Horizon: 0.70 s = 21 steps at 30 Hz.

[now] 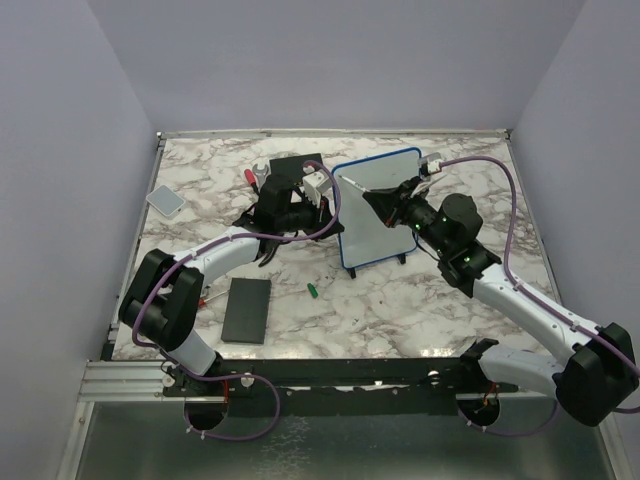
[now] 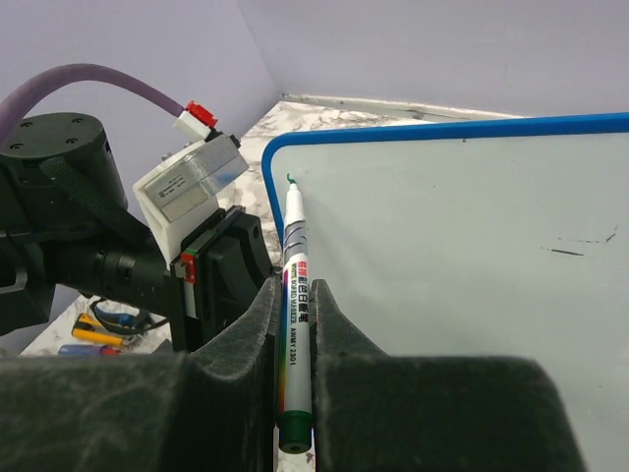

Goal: Write a sentence on the whiteboard

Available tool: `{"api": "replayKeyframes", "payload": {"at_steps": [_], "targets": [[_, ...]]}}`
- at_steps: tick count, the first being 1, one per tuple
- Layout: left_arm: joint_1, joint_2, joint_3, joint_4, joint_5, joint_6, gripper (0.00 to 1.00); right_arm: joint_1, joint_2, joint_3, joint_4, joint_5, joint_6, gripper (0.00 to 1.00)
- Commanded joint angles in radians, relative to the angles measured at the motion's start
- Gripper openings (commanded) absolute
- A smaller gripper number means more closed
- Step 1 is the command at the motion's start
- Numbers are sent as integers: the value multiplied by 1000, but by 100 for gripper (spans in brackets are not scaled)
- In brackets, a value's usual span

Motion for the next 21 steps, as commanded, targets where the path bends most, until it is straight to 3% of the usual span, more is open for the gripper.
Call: {"api": "replayKeyframes", "payload": {"at_steps": [1,10,21], "targets": [[-2,-3,-20,-96,-30,36,0,2,-16,-1,-39,113,-7,1],[-2,-2,-20,-96,-30,35,0,1,-36,-6,-66,159,-25,1],[-3,0,-13,-97,-51,14,0,13,-92,-42,-4,-74,-85,1]]}}
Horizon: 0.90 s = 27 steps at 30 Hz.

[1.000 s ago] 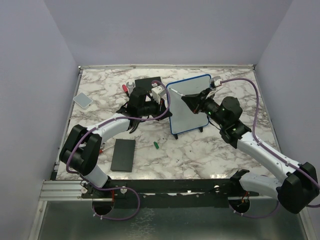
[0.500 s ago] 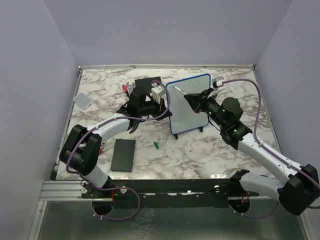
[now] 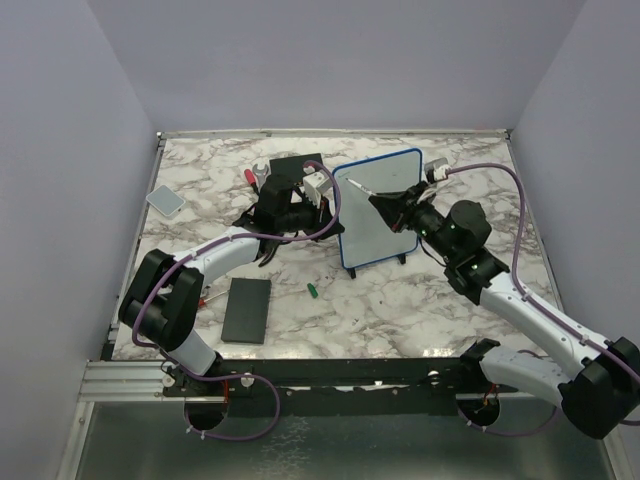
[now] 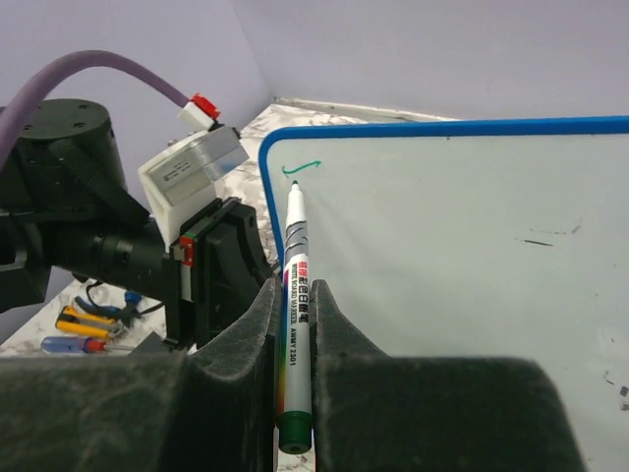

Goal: Write a sentence on the whiteboard

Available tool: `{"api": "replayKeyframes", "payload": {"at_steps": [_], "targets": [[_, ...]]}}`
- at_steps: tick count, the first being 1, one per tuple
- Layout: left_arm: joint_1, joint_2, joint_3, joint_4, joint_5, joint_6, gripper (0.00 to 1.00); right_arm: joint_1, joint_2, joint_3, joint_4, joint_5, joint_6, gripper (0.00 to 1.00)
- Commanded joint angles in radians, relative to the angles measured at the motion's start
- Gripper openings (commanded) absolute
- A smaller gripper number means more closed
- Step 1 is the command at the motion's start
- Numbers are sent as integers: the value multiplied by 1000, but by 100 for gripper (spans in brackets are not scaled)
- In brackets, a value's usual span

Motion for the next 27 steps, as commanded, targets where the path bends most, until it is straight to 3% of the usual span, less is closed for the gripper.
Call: {"api": "replayKeyframes", "payload": {"at_steps": [1,27], "targets": [[-3,0,-13,-96,-49,14,0,13,-12,-5,22,-80,-45,1],[-4,-5,-17,-97,-30,21,0,23,44,35,54,4,-40,0]]}}
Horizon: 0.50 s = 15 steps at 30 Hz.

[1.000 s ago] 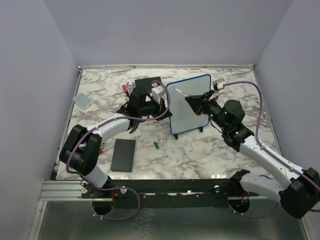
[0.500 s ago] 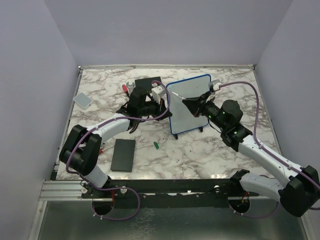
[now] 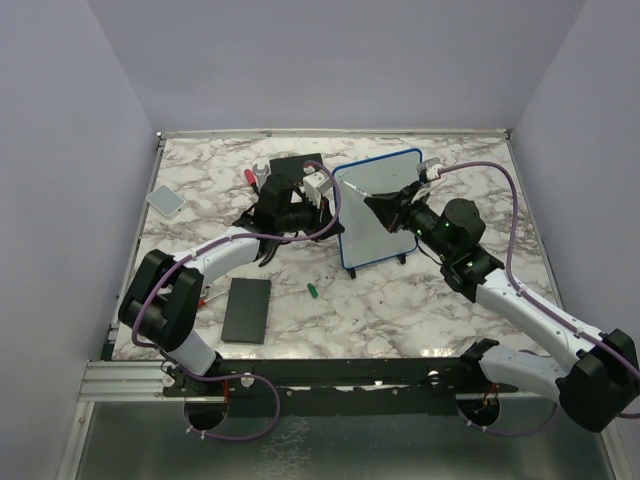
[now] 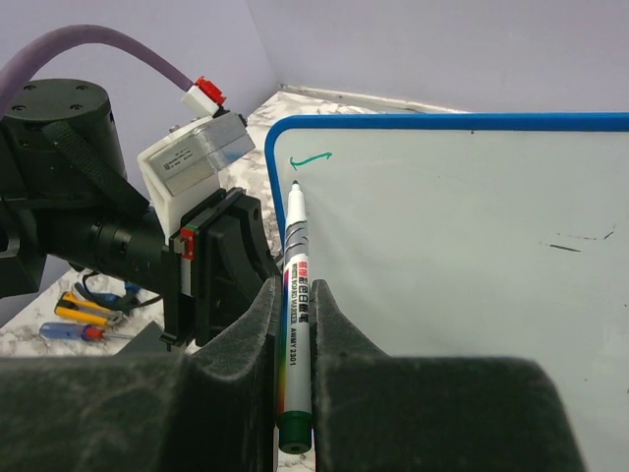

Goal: Write a sentence on the whiteboard

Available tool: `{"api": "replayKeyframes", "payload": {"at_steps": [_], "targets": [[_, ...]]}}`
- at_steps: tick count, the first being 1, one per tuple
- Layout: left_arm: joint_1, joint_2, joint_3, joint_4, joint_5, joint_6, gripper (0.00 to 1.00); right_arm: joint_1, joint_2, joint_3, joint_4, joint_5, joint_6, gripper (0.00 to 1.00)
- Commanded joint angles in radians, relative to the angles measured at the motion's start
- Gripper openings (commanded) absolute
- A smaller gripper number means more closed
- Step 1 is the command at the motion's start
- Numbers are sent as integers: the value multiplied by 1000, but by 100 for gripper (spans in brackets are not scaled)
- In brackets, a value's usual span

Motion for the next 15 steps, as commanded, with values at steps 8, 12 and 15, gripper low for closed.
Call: {"api": "replayKeyframes", "payload": {"at_steps": [8,12,15], "targets": [[-5,-4,-19,-93,-27,22,0,9,25,49,50,25,-24,1],[-5,-4,-18,-93,-27,23,0,10,34,55,43,31,-26,1],[-5,-5,-18,-93,-27,23,0,9,34,48,28,44,-26,0]]}}
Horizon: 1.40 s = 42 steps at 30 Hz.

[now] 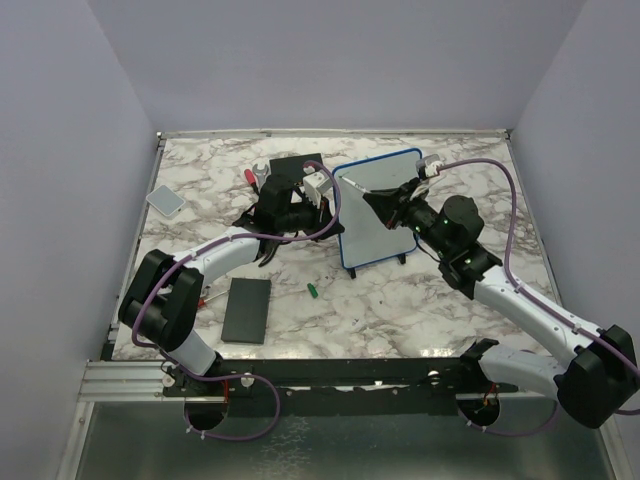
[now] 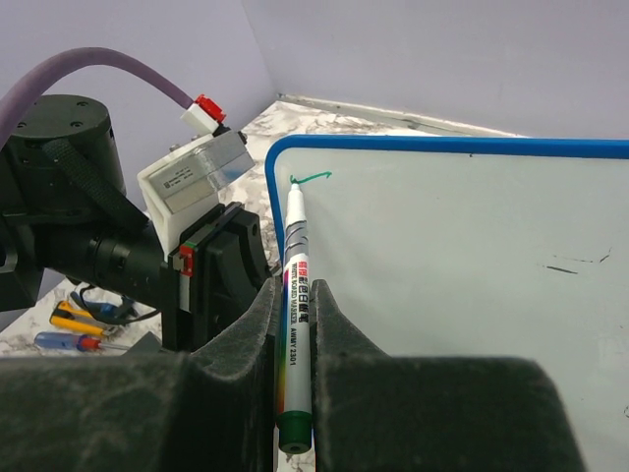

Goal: Write a sentence on the whiteboard

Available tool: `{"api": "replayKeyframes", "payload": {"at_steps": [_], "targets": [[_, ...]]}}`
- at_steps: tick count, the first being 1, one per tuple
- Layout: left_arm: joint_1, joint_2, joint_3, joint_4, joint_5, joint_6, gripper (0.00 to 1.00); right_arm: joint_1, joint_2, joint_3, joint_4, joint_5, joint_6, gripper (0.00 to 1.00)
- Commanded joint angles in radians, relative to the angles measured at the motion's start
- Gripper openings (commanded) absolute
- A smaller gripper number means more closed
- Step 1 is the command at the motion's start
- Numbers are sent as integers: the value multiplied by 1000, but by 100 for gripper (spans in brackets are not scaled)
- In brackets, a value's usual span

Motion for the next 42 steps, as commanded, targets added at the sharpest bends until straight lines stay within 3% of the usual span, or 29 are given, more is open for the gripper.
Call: {"api": "replayKeyframes", "payload": {"at_steps": [1,20,32,42], "targets": [[-4,-4,-18,-94,-28,23,0,8,8,21,0,40,-18,1],[-4,-8,-18,-93,-28,22,0,13,-35,-89,-83,52,20,1],[-4,-10,-16,-95,-46,18,0,21,-98,-79,-53,-47,-2,1],[-5,-6,-13,-100,-44,20,0,20,-56,-33,-38,-11,-9,1]]}}
